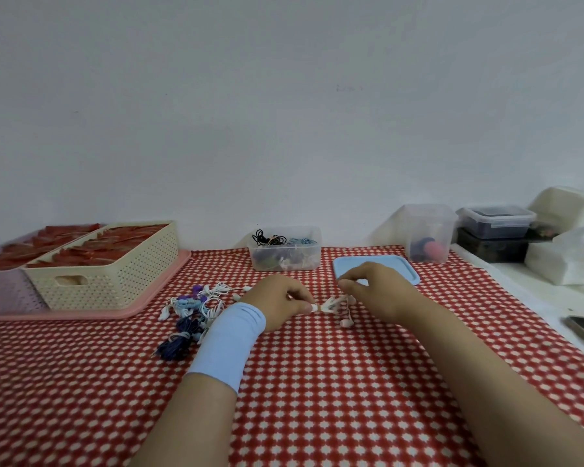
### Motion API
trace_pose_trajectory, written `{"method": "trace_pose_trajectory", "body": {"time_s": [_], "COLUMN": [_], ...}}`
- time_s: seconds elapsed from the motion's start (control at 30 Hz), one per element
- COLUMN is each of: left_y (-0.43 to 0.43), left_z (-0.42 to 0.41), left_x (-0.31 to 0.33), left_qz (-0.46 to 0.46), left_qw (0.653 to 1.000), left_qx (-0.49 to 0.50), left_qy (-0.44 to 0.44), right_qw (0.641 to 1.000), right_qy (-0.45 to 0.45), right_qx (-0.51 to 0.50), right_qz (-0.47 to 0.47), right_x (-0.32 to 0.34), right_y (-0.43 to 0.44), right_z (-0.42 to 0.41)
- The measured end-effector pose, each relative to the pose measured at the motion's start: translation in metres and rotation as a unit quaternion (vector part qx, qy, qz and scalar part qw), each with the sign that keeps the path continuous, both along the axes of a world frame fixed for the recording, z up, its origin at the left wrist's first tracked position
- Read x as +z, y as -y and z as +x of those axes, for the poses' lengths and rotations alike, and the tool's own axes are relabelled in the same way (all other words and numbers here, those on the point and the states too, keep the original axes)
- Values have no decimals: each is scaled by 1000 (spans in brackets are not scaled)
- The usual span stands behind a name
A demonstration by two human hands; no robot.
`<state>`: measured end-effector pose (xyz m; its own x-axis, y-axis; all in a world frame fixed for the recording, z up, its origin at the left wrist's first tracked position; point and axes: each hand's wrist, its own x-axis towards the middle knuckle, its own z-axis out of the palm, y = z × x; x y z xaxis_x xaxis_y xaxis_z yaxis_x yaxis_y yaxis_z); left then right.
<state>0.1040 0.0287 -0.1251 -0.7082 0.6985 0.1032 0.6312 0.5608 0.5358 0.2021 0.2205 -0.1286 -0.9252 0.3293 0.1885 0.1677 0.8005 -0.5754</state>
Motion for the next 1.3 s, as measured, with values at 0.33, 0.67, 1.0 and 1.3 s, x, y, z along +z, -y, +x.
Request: {"method": "trace_pose_trajectory", "body": {"time_s": [0.33,0.67,1.0,1.3], "left_y": [8,11,-25,-27], "left_z": [-9,-75,-154,-175], "left_x": [12,75,76,38], "left_qz": [86,108,77,-26], "left_qw": [996,989,988,995], "left_qx": [-1,51,107,53], "left_qy": [-12,-90,-78,-83], "right_qw": [996,990,998,988], "right_qy": [-36,-93,-42,40], "right_qx": [71,71,13,96], "right_qz": [-52,-79,44,116], "right_x": [15,71,90,53], "right_y": [15,17,-2,0], "right_z": [-15,-90,-188,-193]}}
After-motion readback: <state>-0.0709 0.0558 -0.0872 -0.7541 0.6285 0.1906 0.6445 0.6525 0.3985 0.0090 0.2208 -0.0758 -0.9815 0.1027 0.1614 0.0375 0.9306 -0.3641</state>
